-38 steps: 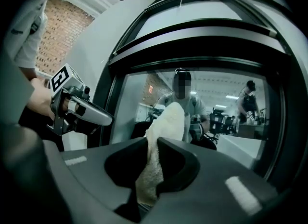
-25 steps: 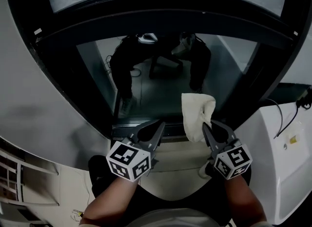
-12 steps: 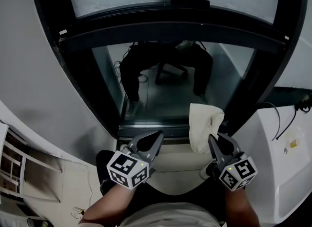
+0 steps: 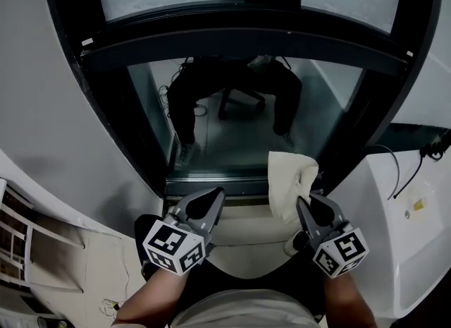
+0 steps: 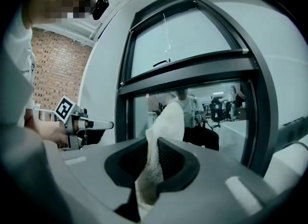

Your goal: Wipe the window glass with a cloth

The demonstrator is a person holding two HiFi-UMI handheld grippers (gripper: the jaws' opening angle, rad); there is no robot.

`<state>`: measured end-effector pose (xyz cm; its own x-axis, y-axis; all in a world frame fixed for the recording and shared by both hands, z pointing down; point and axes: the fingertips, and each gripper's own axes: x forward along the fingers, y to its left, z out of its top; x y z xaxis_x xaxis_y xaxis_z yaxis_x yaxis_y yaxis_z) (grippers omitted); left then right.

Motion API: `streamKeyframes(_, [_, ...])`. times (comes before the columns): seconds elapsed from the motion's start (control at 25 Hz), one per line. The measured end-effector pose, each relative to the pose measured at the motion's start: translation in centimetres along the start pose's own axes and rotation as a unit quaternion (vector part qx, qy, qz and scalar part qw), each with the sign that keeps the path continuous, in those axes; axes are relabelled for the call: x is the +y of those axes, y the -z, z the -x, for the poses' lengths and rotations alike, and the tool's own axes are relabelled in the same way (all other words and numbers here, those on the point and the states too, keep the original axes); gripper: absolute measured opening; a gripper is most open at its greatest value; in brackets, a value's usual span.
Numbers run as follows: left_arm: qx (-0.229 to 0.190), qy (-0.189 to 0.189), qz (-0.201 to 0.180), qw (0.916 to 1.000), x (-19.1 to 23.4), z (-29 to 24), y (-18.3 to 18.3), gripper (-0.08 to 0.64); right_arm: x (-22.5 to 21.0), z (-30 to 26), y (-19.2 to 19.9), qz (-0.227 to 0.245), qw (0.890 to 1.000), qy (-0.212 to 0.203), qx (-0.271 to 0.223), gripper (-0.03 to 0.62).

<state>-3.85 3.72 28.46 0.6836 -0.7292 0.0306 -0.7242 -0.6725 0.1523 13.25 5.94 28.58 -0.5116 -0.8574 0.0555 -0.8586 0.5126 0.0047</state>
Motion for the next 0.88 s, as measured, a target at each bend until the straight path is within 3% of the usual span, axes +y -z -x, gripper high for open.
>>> streamKeyframes(0.2, [0.000,-0.004,-0.002,1.0000,0.1,0.0,0.3,0.017,0.2,0.1,-0.5,-0.019,1.000,-0.002,-0.009,0.051])
streamKeyframes(0.88, [0.001,0.002,0.004,1.0000,-0.6,0.0,0.3,0.017,0.9,0.7,-1.4,-0.007,1.000,-0.008,-0.016,0.051])
